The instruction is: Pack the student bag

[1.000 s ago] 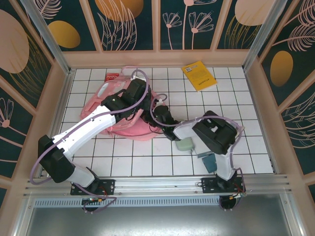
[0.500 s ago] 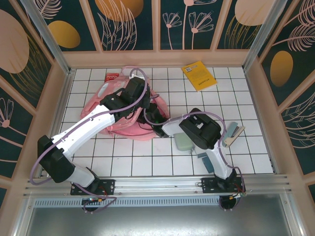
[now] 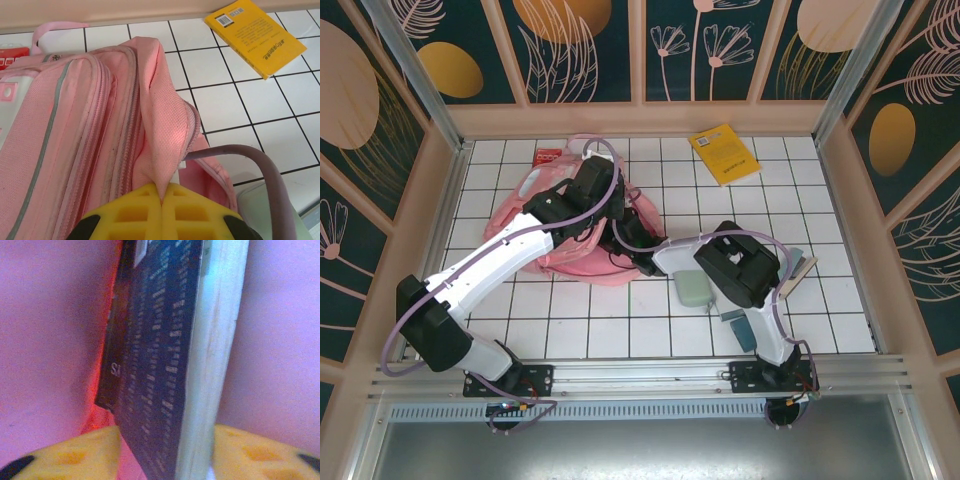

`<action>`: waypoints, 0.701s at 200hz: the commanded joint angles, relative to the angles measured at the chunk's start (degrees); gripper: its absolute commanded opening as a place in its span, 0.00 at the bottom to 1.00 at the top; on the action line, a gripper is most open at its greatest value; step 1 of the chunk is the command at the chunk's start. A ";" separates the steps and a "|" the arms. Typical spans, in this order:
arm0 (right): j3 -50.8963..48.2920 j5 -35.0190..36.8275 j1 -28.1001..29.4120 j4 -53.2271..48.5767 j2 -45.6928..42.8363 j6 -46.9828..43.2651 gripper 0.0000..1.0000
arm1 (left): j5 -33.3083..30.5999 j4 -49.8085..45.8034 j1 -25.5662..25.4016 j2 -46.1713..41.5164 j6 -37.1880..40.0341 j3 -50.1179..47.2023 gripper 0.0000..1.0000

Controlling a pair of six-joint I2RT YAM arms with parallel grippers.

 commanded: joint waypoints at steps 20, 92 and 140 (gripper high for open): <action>1.44 -1.73 0.50 -1.80 0.19 -0.88 0.17 | 0.42 5.91 -0.03 -1.89 0.75 0.25 0.00; 2.34 -3.30 0.54 -3.18 -0.43 -4.65 0.38 | 0.44 5.74 0.11 -2.12 1.28 -0.76 0.00; -6.67 3.83 -0.24 -9.32 -13.08 -10.90 0.52 | 0.51 6.17 0.15 -2.64 1.01 -3.08 0.00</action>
